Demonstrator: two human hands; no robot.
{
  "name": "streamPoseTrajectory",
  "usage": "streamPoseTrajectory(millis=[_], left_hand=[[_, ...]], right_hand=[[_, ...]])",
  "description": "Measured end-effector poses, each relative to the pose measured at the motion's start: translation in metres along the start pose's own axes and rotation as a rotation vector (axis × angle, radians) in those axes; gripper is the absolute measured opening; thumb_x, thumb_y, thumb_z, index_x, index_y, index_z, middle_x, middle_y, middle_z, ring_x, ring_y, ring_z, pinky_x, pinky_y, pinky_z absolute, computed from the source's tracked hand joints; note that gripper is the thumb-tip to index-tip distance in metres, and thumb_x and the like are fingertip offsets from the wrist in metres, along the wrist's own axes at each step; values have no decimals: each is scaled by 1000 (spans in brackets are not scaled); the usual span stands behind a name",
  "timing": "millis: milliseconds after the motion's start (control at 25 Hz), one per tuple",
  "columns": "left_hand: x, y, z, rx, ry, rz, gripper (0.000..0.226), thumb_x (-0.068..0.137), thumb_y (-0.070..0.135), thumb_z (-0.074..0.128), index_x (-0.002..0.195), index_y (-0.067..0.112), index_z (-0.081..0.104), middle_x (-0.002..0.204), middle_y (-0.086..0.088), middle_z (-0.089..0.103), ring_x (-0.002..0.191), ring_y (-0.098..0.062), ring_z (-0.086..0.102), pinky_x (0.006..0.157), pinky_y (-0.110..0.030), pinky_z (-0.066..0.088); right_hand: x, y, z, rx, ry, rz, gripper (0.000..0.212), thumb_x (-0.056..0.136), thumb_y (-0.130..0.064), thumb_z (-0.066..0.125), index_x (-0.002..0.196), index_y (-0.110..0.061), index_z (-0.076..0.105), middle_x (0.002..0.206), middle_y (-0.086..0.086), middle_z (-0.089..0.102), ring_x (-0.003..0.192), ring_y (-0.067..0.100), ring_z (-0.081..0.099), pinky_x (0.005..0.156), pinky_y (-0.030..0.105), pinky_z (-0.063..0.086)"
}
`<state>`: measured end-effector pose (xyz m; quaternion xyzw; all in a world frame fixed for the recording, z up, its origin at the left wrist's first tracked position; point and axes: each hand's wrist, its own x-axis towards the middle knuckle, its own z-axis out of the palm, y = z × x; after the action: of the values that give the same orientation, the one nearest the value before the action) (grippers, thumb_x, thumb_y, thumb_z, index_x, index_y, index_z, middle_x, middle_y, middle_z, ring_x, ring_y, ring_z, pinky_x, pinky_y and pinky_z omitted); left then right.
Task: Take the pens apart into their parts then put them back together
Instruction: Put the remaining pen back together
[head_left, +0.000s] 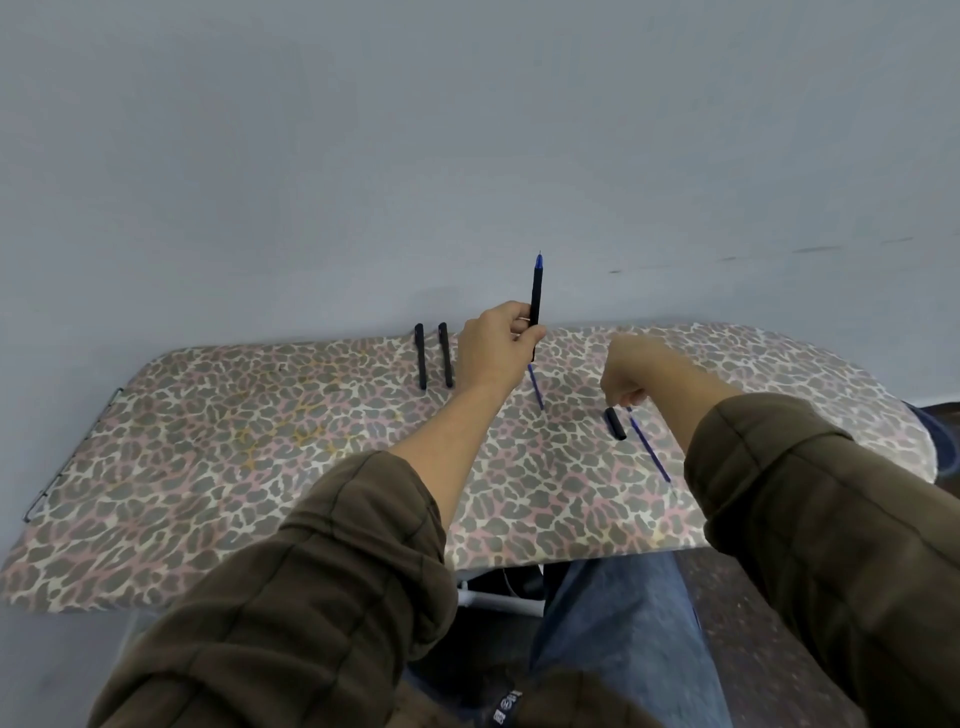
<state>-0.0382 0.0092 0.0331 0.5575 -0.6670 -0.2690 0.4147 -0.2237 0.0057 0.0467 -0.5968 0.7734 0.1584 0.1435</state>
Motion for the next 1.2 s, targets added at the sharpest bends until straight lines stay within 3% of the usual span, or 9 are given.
streamPoseTrajectory(millis=[40,120,200,400,520,680,800,880,1200], left_hand=[[0,-1,3,0,-6,1,21,90,26,76,111,21,76,92,5,77,79,-7,71,80,-28,59],[0,-3,9,-3,-18,2,23,90,28,76,111,20,76,90,5,77,80,-8,72,81,-30,60],[0,-5,14,-15,-31,-4,23,90,29,77,111,21,76,89,6,76,80,-7,72,82,-32,60],[3,-11,21,-42,-38,-21,27,91,30,76,117,23,73,89,10,75,78,-1,70,81,-31,61],[3,-10,19,-70,-43,-13,45,92,30,75,135,32,60,86,14,74,76,5,68,72,-15,53],[3,-7,12,-65,-54,14,68,94,27,73,153,39,40,83,13,75,79,0,69,76,-12,50],[1,-6,3,-49,-47,31,70,94,23,72,151,46,39,82,14,75,75,2,68,72,-12,51],[1,-7,-1,-51,-55,31,69,94,21,71,150,48,40,80,15,74,72,3,67,70,-12,50],[3,-7,-26,23,-37,42,68,93,25,74,150,46,42,78,18,70,73,2,67,81,-23,56]], right_hand=[[2,0,4,1,-12,-6,13,89,-7,74,82,-4,63,48,2,65,47,16,65,65,34,59],[7,1,12,26,-55,-20,23,89,-8,77,100,-6,58,88,9,74,84,25,76,87,42,63],[11,2,19,19,-73,-33,32,86,-11,81,107,-8,56,109,12,71,106,33,73,96,47,60],[22,5,38,-11,-83,-18,46,81,-12,84,120,-5,60,91,8,60,104,32,69,93,43,61],[25,3,28,80,-28,-48,38,84,-13,80,117,-2,65,88,9,62,91,29,67,83,38,61],[22,-8,-16,585,227,-142,16,98,-18,69,106,-4,71,91,11,72,72,25,70,58,32,61],[6,-24,-53,1068,385,-263,17,103,-20,62,115,-9,66,99,8,75,85,25,75,56,33,60],[-6,-32,-73,1244,414,-344,18,104,-21,59,118,-11,64,101,7,76,86,23,77,59,32,62],[-33,-61,-99,1199,360,-514,19,105,-21,56,121,-12,63,104,13,74,88,28,78,67,39,66]])
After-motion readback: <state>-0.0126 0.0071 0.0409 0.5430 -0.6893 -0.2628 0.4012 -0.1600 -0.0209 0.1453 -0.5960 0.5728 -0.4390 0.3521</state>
